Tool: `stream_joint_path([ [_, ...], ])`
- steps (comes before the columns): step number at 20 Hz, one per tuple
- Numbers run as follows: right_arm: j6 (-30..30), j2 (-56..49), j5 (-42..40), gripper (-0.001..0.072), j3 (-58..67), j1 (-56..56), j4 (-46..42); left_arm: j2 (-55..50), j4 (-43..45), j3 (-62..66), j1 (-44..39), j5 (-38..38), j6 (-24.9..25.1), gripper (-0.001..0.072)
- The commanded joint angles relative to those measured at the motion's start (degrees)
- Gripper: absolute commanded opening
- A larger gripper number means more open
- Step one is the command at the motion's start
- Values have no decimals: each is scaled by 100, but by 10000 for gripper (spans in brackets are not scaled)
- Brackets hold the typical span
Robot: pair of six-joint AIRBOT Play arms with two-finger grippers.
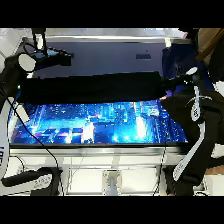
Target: Fold the clothes and pants, and hang the long-sleeved shirts on hangers.
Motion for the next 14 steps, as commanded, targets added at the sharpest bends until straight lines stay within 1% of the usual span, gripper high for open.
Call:
stream_joint_path([
  [1,212,72,306,49,234,70,358,-195,-81,0,-151,-13,-24,18],
  [3,208,249,420,16,234,87,874,-542,-385,0,-415,-61,-24,17],
  [6,201,601,420,7,236,212,1882,-1298,-1139,0,-935,-50,-22,18],
  [7,201,723,398,7,236,280,2100,-1552,-1305,0,-1108,-24,-22,18],
  [9,205,946,306,7,236,492,2310,-2031,-1513,0,-1416,72,-22,18],
  [11,203,1123,208,7,236,813,2328,-2404,-1510,0,-1639,225,-22,18],
  [14,205,1189,-87,7,240,1392,2321,-2590,-1506,0,-1679,289,-22,18],
])
